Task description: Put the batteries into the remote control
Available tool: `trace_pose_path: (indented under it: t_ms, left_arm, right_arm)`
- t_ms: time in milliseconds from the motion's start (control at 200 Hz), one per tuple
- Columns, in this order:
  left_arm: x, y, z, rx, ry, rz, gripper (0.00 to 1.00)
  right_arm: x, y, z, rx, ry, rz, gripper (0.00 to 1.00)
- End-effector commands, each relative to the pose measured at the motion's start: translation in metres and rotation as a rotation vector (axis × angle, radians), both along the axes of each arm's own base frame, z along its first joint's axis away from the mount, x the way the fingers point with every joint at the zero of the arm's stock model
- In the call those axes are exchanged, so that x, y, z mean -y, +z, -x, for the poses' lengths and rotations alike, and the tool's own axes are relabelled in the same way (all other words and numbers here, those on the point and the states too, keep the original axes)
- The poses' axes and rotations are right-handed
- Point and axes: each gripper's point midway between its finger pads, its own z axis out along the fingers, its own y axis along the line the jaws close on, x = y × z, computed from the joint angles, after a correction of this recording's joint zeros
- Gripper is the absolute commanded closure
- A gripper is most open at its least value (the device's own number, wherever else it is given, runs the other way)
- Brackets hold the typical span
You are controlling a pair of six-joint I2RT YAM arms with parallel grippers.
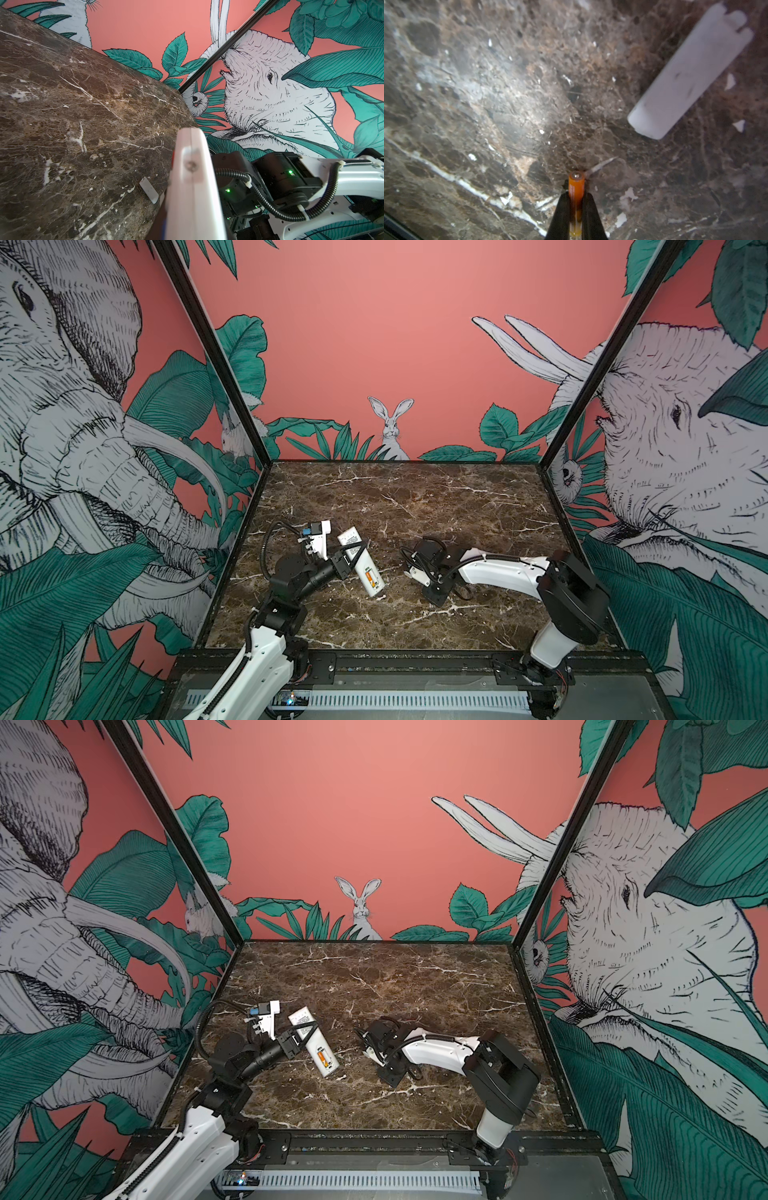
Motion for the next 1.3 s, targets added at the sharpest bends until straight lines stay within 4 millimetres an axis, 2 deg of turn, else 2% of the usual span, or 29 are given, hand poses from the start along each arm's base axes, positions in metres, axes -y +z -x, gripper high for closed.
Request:
trace_pose_path:
  t_ms: [0,175,390,655,770,890,925,960,1035,1160,1290]
  left_arm:
    - [-0.004,-0.002,0.0,0.0,0.017,-0.006,1.0]
    - [-0.005,-0.001,0.001,0.008,0.021,-0.004,1.0]
    - [-0.006,0.0,0.001,0.013,0.02,-0.012,1.0]
    - [-0.005,-0.001,-0.001,0.018,0.017,-0.018,1.0]
    - [-0.005,-0.001,-0.002,0.022,0.017,-0.018,1.0]
    - [-0.005,-0.001,-0.003,0.029,0.016,-0.022,1.0]
    - [-0.005,-0.001,-0.004,0.032,0.017,-0.021,1.0]
    - [-0.006,0.0,-0.004,0.034,0.017,-0.02,1.0]
    - [-0.005,0.0,-0.005,0.038,0.013,-0.019,1.0]
    - [-0.006,0.002,-0.005,0.049,0.011,-0.017,1.0]
    - [-0.007,0.003,-0.005,0.062,0.015,-0.016,1.0]
  right_arm:
    - [-0.001,0.002,0.007,-0.039,0.057,0.026,0.95]
    - [-0.004,0.002,0.009,-0.047,0.095,0.033,0.92]
    - [-0.001,-0.001,0.007,-0.049,0.088,0.057,0.83]
    - [-0.005,0.01,0.002,-0.012,0.055,0.03,0.7]
    - [-0.005,0.024,-0.002,0.028,0.022,0.012,0.61]
    - [-0.009,0.047,-0.005,0.08,-0.047,-0.046,0.54]
    - [-0.009,0.047,-0.006,0.081,-0.076,-0.051,0.52]
    - [-0.011,0.062,-0.009,0.112,-0.117,-0.096,0.51]
    - [-0.009,0.074,-0.013,0.133,-0.254,-0.141,0.47]
    - [-0.01,0.092,-0.009,0.096,-0.476,-0.255,0.4]
    - [-0.011,0.119,-0.012,0.077,-0.722,-0.42,0.32]
